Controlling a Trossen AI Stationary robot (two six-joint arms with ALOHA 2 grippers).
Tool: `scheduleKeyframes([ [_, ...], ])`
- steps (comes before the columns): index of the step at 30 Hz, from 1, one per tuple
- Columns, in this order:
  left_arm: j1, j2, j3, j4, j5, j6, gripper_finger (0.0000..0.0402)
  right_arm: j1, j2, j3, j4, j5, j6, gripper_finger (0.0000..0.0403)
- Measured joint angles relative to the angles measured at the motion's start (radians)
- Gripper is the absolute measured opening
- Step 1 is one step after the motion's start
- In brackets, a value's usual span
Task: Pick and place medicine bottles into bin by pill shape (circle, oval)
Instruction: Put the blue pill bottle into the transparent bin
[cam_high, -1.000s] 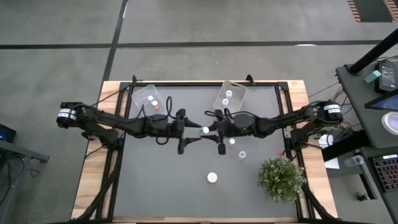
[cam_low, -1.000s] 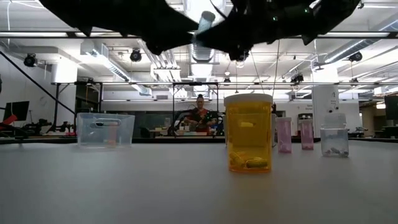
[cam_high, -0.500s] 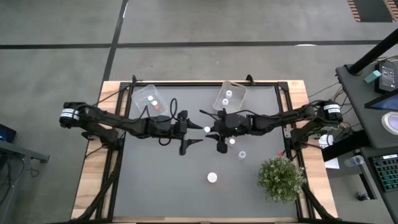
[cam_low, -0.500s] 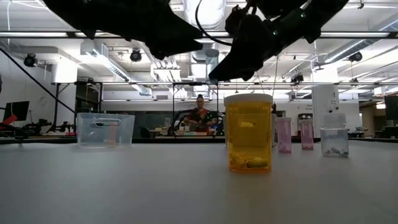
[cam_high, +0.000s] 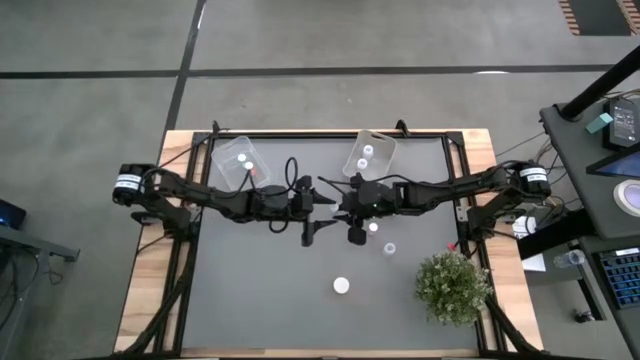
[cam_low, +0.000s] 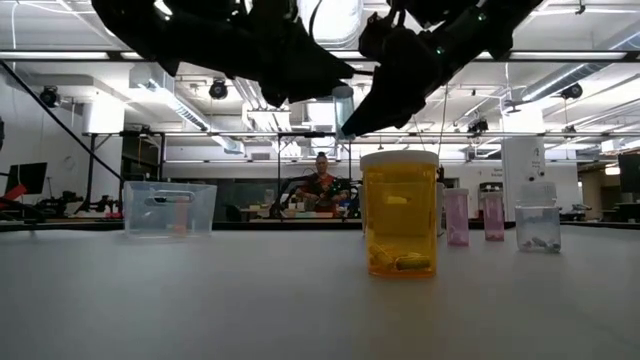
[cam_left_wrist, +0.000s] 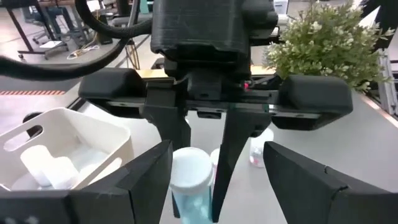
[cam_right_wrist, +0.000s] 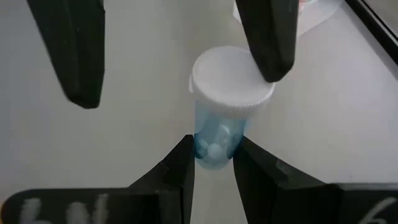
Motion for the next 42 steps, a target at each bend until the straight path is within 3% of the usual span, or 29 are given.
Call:
scheduleKeyframes([
  [8,0.011,0.007,0.002,-0.003,-0.074,0.008,0.0238,0.0,0.0,0.0,0.001,-0.005,-0.003,0.0086],
  [22,0.019,0.017,0.001,0.012,-0.054,0.0,0.0235,0.0,0.001,0.0,0.0,-0.004,-0.004,0.0086],
  [29,0.019,0.069,0.01,0.048,-0.039,-0.001,0.0199,0.0,0.001,0.0,-0.001,-0.003,-0.001,0.0086],
  [42,0.018,0.034,0.001,0.017,-0.035,-0.004,0.0151,0.0,0.002,-0.001,-0.004,0.0,-0.005,0.0086],
])
